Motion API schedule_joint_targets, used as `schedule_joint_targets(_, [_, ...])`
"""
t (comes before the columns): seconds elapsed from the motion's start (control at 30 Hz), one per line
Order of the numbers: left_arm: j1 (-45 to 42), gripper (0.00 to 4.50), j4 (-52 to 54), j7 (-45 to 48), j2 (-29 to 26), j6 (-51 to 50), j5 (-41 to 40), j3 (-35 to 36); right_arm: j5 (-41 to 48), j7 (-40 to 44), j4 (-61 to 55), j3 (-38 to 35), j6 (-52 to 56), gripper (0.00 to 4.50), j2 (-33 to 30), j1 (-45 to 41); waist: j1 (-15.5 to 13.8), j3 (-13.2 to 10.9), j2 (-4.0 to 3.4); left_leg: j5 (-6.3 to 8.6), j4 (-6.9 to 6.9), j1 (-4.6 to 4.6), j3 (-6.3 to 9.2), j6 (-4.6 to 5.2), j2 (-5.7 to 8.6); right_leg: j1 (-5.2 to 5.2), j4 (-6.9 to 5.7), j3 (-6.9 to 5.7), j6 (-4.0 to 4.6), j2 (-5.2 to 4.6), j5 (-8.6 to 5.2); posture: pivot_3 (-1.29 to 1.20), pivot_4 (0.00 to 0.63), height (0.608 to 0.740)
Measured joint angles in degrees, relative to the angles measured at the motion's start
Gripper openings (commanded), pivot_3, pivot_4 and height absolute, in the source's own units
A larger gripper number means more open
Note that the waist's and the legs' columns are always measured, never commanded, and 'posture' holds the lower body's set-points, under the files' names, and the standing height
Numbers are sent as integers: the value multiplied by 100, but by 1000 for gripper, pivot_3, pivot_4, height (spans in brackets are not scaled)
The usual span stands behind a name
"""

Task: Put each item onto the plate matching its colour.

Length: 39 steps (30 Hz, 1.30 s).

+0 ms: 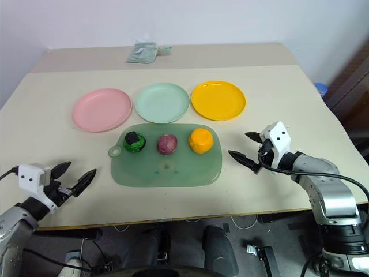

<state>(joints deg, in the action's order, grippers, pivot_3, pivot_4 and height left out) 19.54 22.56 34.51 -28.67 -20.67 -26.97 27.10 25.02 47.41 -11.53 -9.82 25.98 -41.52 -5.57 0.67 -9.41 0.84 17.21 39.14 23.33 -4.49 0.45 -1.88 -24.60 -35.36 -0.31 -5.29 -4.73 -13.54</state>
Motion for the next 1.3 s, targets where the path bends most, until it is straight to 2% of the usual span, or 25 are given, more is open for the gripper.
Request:
schedule_joint_targets(0.33, [54, 4500, 481, -172, -188, -514, -228, 69, 54, -238, -235, -2, 124, 4464, 128, 198, 8, 1, 2, 0, 3, -8, 0, 0, -2, 4, -10, 1, 0, 2, 0, 0, 150, 740])
schedule_joint_targets(0.67, [27, 4500, 950, -553, -151, -802, -353, 42, -43, -437, -154, 227, 71, 4464, 461, -281, 4, 1, 1, -1, 4, -8, -1, 0, 0, 4, -13, 1, -1, 5, 0, 0, 150, 740])
schedule_joint_targets(0.83, [-341, 4500, 1097, -682, -193, -1030, -369, -339, -60, -465, -216, 177, 32, 4464, 441, -285, -12, 1, 2, -1, 10, -9, 1, 0, 3, 11, -13, 1, -1, 4, 1, 0, 150, 740])
schedule_joint_targets(1.17, [-768, 4500, 1073, -585, -300, -1244, -428, -651, 244, -356, -676, 4, 296, 4464, 416, 111, 1, 1, 2, -3, 9, -21, 1, -3, 2, 13, -26, 2, -2, 12, 1, 0, 150, 740])
schedule_joint_targets(1.3, [-1161, 4500, 1005, -633, -304, -1288, -366, -1033, 601, -11, -1121, 10, 641, 4464, 97, 275, -18, 1, 2, -3, 9, -20, 2, -3, 3, 14, -26, 2, -2, 11, 1, 0, 150, 740])
